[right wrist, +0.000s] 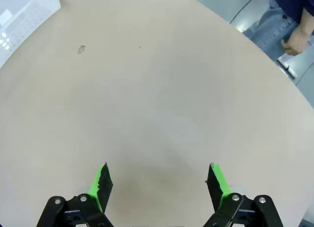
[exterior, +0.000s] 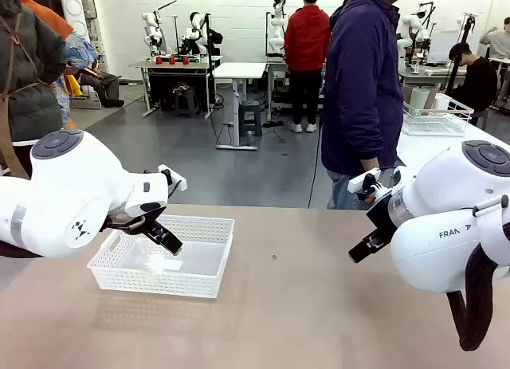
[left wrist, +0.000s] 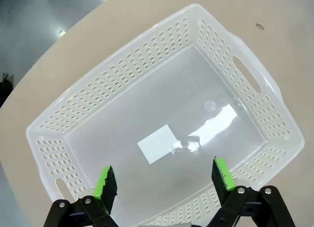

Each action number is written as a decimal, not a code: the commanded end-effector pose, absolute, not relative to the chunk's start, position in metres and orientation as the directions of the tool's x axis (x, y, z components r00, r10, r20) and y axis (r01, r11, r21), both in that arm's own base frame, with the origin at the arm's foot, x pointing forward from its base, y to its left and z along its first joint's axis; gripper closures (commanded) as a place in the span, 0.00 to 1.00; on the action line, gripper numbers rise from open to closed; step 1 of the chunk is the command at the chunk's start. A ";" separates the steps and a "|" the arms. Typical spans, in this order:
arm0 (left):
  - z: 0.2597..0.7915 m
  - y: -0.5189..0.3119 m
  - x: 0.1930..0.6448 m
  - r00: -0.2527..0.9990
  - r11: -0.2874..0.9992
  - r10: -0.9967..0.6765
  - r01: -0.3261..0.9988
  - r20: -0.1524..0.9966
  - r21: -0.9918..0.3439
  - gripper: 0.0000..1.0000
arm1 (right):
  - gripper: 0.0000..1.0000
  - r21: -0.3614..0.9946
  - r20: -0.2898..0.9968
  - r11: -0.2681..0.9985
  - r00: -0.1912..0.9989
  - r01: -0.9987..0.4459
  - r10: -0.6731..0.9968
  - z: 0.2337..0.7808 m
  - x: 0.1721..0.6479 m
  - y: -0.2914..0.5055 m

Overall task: Clean and organize the cups into the basket.
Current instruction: Pick up the Organizing basket and move it to the center of the table, then pick up the Reusable plastic cup from the right side of the table and place it inside the Organizing basket.

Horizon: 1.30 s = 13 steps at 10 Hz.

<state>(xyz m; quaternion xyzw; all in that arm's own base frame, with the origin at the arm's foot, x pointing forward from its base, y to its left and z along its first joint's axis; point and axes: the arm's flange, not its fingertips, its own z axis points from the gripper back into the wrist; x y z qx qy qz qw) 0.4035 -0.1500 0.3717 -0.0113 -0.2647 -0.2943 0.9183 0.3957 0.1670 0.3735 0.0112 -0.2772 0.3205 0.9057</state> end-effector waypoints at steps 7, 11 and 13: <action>0.372 -0.150 0.404 0.686 0.826 -0.535 0.547 0.493 0.135 0.00 | 0.00 -0.157 0.509 0.794 0.641 -0.587 0.574 0.374 0.396 0.167; 0.372 -0.150 0.404 0.686 0.826 -0.535 0.547 0.493 0.135 0.00 | 0.00 -0.157 0.509 0.794 0.641 -0.587 0.574 0.374 0.396 0.167; 0.372 -0.150 0.404 0.686 0.826 -0.535 0.547 0.493 0.135 0.00 | 0.00 -0.157 0.509 0.794 0.641 -0.587 0.574 0.374 0.396 0.167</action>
